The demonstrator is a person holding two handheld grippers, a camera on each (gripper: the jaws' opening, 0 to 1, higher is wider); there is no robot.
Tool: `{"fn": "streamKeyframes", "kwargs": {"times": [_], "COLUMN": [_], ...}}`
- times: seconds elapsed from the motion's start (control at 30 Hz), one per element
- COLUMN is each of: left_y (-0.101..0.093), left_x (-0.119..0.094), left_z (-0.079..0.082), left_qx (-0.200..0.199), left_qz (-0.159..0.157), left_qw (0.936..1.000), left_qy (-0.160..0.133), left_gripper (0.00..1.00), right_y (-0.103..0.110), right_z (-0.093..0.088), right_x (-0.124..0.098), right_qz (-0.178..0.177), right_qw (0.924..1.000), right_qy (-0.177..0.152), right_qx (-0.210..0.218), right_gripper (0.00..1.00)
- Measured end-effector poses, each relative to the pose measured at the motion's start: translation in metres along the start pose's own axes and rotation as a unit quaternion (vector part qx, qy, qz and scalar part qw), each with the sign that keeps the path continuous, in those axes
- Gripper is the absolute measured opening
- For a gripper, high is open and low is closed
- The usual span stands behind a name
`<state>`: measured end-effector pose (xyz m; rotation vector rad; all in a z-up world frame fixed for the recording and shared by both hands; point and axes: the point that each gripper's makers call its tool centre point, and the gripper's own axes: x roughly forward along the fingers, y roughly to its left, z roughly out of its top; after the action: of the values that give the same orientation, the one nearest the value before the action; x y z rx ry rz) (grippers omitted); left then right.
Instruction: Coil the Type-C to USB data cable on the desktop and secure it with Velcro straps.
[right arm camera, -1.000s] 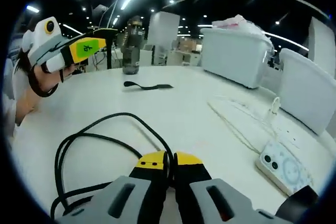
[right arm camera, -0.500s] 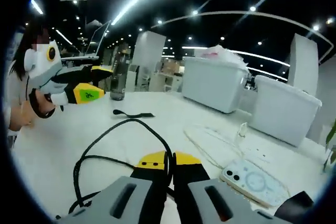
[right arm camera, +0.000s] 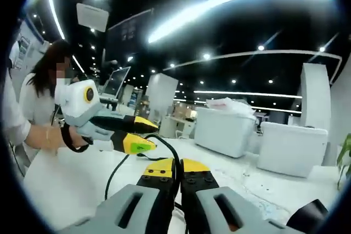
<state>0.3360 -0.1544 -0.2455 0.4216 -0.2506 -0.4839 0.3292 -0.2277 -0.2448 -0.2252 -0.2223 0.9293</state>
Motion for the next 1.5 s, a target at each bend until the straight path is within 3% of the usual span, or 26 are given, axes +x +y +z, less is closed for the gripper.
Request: {"fn": "streamKeyframes", "kwargs": {"times": [0.07, 0.13, 0.23, 0.43, 0.5, 0.57, 0.67, 0.73, 0.8, 0.87, 0.93, 0.97, 1.1, 1.27, 1.37, 1.5], "left_y": [-0.005, -0.003, -0.007, -0.007, -0.005, -0.005, -0.001, 0.006, 0.011, 0.017, 0.024, 0.027, 0.035, 0.031, 0.023, 0.013], "left_x": [0.000, -0.003, -0.009, -0.011, -0.012, -0.013, -0.017, -0.019, -0.021, -0.024, -0.027, -0.029, -0.038, -0.044, -0.047, -0.049], "left_z": [-0.007, -0.007, 0.006, 0.006, 0.004, 0.004, 0.007, 0.006, 0.007, 0.009, 0.015, 0.020, 0.036, 0.057, 0.071, 0.078], "left_qx": [0.021, 0.043, 0.061, 0.085, 0.088, 0.064, 0.047, 0.050, 0.047, 0.040, 0.038, 0.035, 0.039, 0.035, 0.046, 0.052], "left_qz": [-0.007, 0.010, 0.004, 0.007, 0.004, -0.006, -0.004, 0.006, 0.011, 0.022, 0.034, 0.040, 0.057, 0.044, 0.031, 0.014], "left_qw": [0.9997, 0.9989, 0.9980, 0.9962, 0.9961, 0.9979, 0.9988, 0.9987, 0.9988, 0.9989, 0.9984, 0.9979, 0.9956, 0.9928, 0.9898, 0.9880], "left_qy": [0.013, 0.015, -0.015, -0.012, -0.008, -0.011, -0.016, -0.010, -0.011, -0.015, -0.025, -0.036, -0.064, -0.106, -0.131, -0.145], "left_gripper": [0.28, 0.26, 0.12, 0.09, 0.08, 0.07, 0.07, 0.07, 0.07, 0.07, 0.07, 0.07, 0.07, 0.07, 0.07, 0.07], "right_y": [0.008, 0.013, 0.017, 0.014, 0.015, 0.010, -0.010, -0.026, -0.046, -0.046, -0.034, -0.026, -0.001, 0.011, 0.022, 0.025], "right_z": [0.001, -0.001, -0.003, 0.001, 0.003, 0.007, 0.012, 0.010, 0.011, -0.002, -0.030, -0.049, -0.097, -0.125, -0.128, -0.128], "right_x": [-0.001, -0.002, -0.002, -0.001, 0.001, 0.002, -0.001, -0.007, -0.014, -0.014, -0.010, -0.006, 0.002, 0.011, 0.018, 0.026], "right_qz": [0.020, 0.027, 0.025, 0.021, 0.020, 0.015, -0.007, -0.027, -0.052, -0.032, 0.005, 0.016, 0.045, 0.055, 0.068, 0.064], "right_qw": [0.9996, 0.9996, 0.9997, 0.9997, 0.9989, 0.9947, 0.9845, 0.9809, 0.9704, 0.9725, 0.9819, 0.9821, 0.9777, 0.9756, 0.9736, 0.9754], "right_qy": [-0.008, -0.002, 0.000, -0.007, -0.019, -0.039, -0.066, -0.075, -0.092, -0.049, 0.027, 0.063, 0.147, 0.192, 0.194, 0.198], "right_qx": [0.015, 0.008, -0.007, 0.013, 0.038, 0.094, 0.163, 0.177, 0.217, 0.225, 0.188, 0.177, 0.143, 0.091, 0.099, 0.074], "right_gripper": [0.03, 0.03, 0.03, 0.03, 0.04, 0.07, 0.21, 0.15, 0.11, 0.11, 0.14, 0.16, 0.16, 0.18, 0.18, 0.15]}}
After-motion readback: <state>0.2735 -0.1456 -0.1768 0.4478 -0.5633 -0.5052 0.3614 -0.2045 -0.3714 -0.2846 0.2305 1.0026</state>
